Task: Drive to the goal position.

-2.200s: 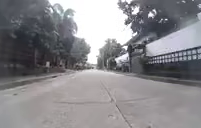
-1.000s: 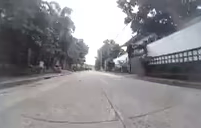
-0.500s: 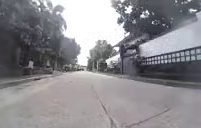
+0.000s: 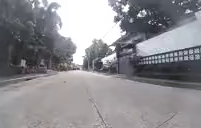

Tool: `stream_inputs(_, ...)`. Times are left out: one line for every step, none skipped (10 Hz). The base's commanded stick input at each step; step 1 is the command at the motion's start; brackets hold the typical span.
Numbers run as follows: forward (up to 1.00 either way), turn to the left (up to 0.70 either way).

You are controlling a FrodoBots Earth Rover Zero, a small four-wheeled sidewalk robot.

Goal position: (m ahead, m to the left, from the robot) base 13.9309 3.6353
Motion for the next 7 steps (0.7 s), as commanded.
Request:
stream_inputs(0.50, 0.00)
stream_inputs(0.50, 0.00)
stream_inputs(0.50, 0.00)
stream_inputs(0.50, 0.00)
stream_inputs(0.50, 0.00)
stream_inputs(0.50, 0.00)
stream_inputs(0.50, 0.00)
